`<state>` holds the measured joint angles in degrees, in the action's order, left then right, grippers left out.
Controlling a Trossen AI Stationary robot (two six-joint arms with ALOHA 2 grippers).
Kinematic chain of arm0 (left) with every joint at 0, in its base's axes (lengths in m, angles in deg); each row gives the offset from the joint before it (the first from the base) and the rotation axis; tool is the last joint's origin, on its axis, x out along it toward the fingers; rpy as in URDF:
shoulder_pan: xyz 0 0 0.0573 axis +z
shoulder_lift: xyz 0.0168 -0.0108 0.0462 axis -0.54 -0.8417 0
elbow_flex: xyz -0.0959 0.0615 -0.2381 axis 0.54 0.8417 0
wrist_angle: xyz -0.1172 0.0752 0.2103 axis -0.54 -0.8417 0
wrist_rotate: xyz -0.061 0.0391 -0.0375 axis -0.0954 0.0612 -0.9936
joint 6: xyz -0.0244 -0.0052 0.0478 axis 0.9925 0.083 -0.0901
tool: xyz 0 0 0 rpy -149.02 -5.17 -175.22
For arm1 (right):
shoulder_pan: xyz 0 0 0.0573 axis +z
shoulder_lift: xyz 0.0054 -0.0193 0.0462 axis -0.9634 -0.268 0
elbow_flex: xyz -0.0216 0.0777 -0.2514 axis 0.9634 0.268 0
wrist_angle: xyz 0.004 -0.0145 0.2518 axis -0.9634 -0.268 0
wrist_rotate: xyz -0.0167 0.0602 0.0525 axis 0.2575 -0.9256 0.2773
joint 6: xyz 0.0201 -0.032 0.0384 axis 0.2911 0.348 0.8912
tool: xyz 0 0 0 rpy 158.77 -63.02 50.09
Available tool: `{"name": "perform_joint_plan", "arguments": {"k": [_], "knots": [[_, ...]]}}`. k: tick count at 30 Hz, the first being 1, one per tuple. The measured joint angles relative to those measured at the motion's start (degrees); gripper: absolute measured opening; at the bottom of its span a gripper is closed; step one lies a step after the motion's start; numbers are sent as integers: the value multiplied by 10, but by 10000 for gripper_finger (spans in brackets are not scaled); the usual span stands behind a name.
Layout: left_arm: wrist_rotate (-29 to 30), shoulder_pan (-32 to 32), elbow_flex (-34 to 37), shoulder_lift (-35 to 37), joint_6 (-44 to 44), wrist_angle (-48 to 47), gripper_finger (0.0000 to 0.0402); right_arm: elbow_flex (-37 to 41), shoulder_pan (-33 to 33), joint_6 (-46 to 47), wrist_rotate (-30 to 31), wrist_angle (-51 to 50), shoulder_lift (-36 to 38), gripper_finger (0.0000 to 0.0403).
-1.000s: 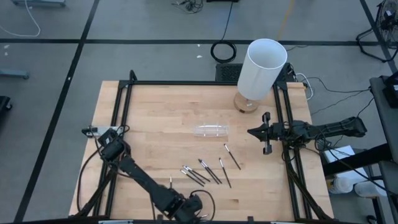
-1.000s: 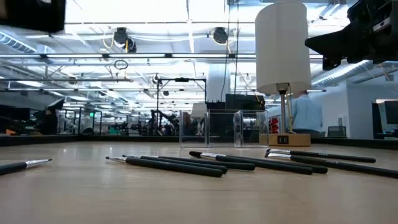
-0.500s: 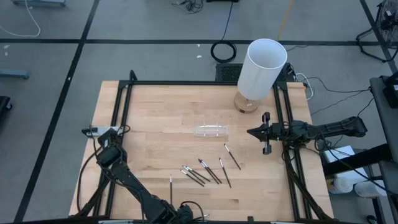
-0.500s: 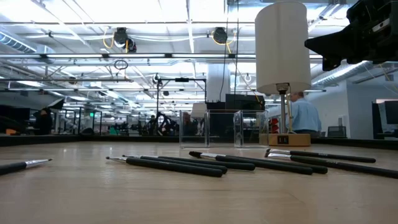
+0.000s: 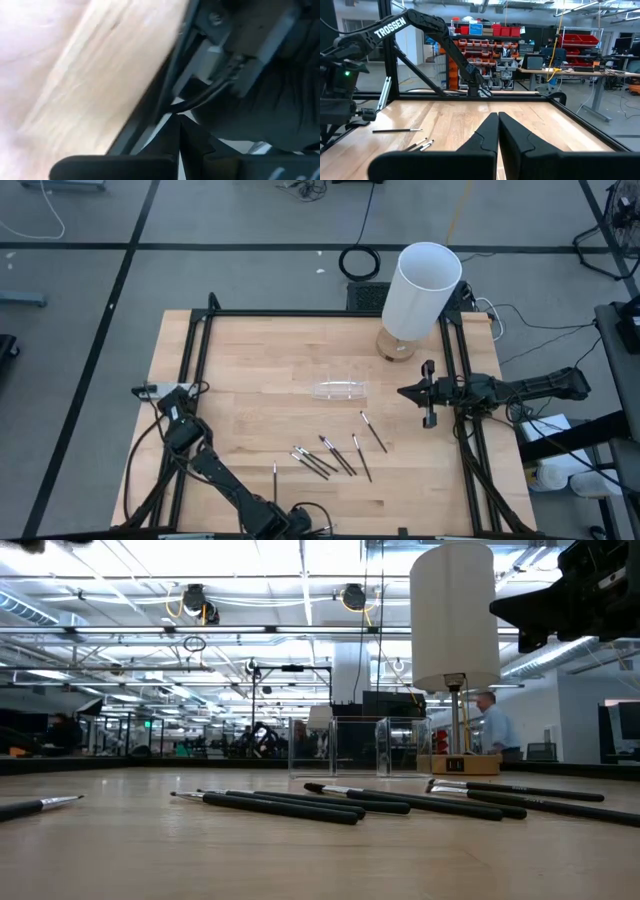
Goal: Put items in baskets/containers
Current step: Put the black eyeshadow brush into the middle section of the transparent organizer
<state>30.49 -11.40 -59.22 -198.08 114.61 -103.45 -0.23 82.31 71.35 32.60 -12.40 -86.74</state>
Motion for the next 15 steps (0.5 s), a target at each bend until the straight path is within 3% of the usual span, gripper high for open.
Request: {"name": "perform_joint_plan", "arguments": {"k": [15], "knots": [[0,16,-2,3,-31,-61,6,0,0,0,0,3,0,0]]}}
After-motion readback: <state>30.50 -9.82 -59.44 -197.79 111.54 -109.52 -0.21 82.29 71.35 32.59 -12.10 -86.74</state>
